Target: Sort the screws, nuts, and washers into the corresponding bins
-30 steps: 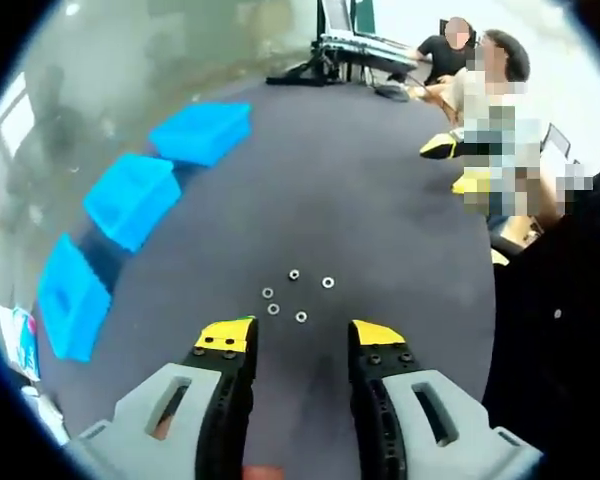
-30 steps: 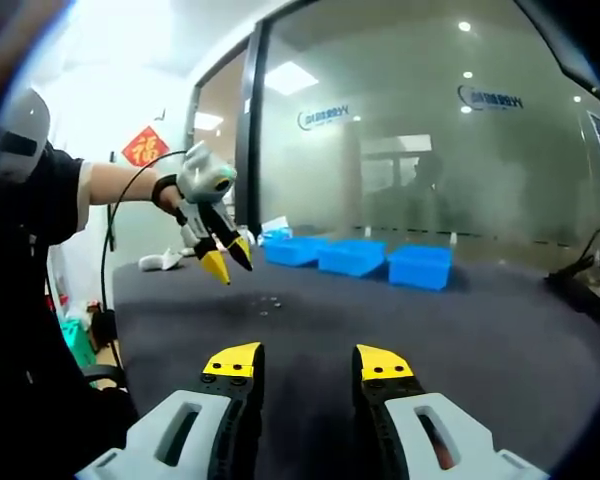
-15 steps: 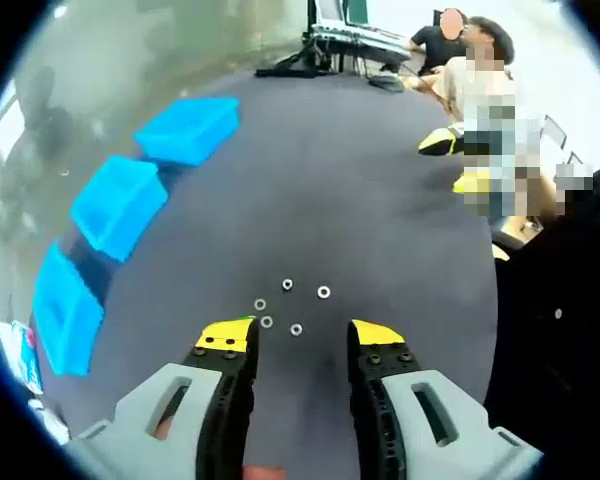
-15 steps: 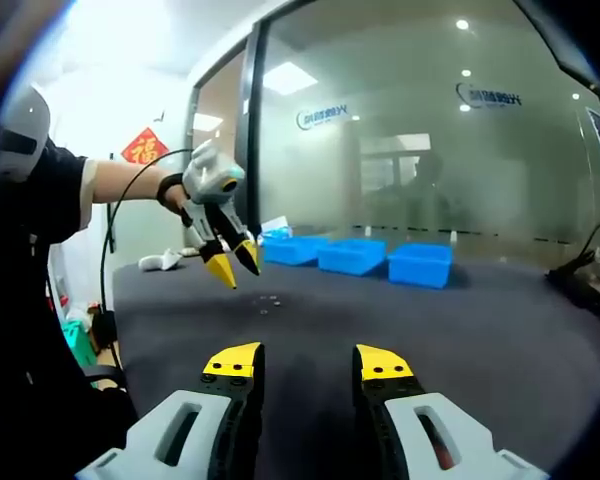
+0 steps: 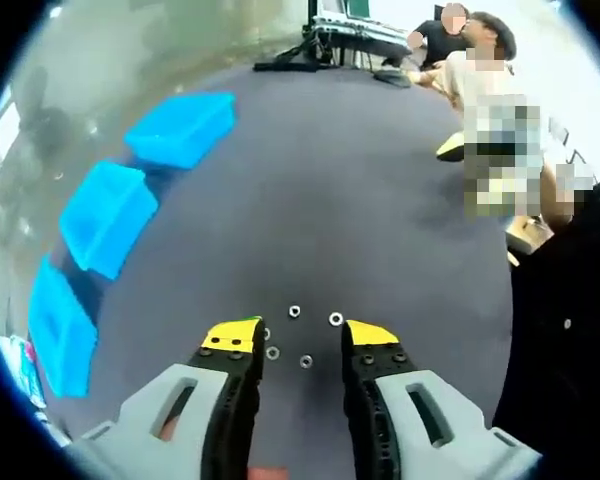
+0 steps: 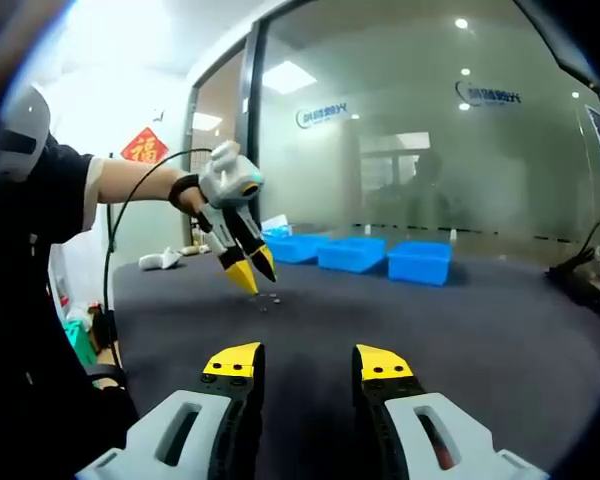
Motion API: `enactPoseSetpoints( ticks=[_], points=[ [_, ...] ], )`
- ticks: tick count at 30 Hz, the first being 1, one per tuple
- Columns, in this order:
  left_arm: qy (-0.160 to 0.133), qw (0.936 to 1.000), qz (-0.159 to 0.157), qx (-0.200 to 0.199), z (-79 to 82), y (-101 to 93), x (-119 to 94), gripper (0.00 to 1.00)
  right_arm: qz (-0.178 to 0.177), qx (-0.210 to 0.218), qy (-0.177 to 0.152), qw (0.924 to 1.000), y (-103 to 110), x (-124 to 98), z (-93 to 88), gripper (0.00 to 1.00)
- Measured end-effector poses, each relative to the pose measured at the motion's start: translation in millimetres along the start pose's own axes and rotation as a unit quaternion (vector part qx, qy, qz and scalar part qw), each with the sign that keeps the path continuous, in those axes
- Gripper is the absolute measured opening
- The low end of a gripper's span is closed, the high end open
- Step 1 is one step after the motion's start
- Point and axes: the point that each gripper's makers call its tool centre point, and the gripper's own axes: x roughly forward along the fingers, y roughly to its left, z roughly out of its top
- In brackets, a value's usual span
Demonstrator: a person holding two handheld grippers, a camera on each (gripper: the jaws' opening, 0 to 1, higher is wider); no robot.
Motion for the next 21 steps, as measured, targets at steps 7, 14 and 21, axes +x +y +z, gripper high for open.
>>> enactPoseSetpoints(
  ticks=[7, 14, 21],
  points=[
    [0.007, 0.9999, 0.002, 0.007, -2.2, 2.9, 12, 0.24, 0.000, -0.002, 0.002, 1.0000, 0, 2, -0.9, 0.32],
    [0.006, 1.0000, -0.003, 0.007, 0.8, 1.6, 17, 0.18, 0.000, -0.003, 0.004, 1.0000, 2, 4, -0.9, 0.32],
    [0.011, 0.9999, -0.008, 0.007, -3.9, -0.7, 23, 0.14, 0.000, -0.004, 0.006, 1.0000, 2, 5, -0.8, 0.32]
  ],
)
